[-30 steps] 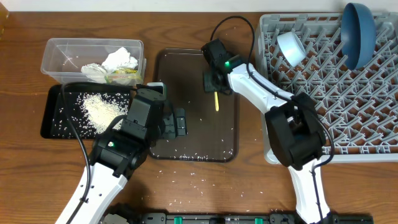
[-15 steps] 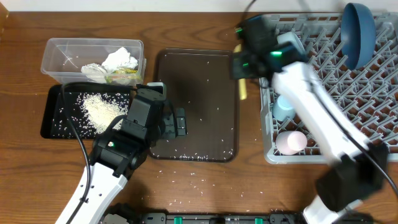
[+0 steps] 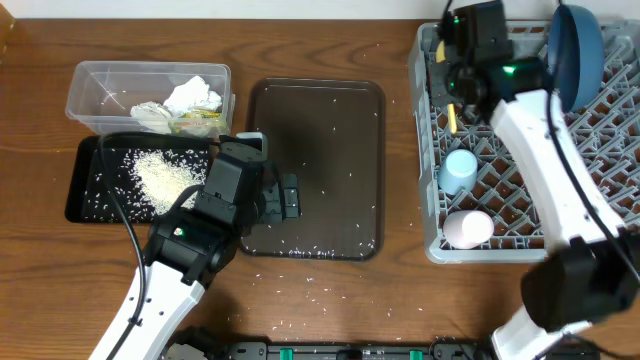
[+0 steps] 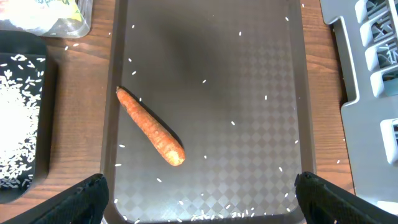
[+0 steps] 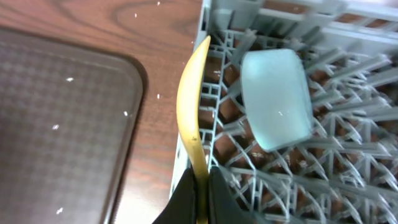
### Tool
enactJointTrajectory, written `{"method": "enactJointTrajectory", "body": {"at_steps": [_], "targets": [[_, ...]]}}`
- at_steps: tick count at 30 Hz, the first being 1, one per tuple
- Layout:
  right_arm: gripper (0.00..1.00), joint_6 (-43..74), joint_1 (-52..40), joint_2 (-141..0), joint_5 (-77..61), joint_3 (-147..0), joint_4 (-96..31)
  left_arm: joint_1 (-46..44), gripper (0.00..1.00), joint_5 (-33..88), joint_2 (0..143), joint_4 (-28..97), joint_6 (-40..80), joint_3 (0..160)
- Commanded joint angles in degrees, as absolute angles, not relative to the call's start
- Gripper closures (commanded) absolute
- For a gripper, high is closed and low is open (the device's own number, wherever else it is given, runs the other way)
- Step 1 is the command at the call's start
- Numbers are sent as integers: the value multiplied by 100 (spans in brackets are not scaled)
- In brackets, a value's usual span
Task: Sort waste into correct bins and load items into the dishwasher rack
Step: 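Carry the yellow spoon right and insert it into the rack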
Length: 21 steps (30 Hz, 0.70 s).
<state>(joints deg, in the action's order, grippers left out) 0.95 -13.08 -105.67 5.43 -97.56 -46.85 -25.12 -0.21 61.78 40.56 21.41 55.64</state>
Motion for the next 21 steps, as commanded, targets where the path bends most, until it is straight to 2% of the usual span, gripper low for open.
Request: {"method": "enactJointTrajectory", "body": {"at_steps": [1,9,13,17,18,21], "targets": [[99,-285,-1157,-10973,578,-9662,-4512,-2482,2,-69,6184,4073,2169,5557],[98,64,-1083,-11450,617,-9662,-4237,-2482,2,-69,6184,4073,2169,5557],[91,80,-1068,-11428,622,-9664,-4051,-2482,2,-69,6184,4073,2169,5557],[50,82,-1068,-11406,617,-9664,-4010,-2482,2,-69,6184,4073,2169,5557],[43,82,-1068,-11391,617,-9664,-4021,-2482,2,-69,6184,4073,2169,5557],[37,121,-1070,-11275,552,-9666,-4073,-2482,2,-69,6184,4073,2169,5557]]}}
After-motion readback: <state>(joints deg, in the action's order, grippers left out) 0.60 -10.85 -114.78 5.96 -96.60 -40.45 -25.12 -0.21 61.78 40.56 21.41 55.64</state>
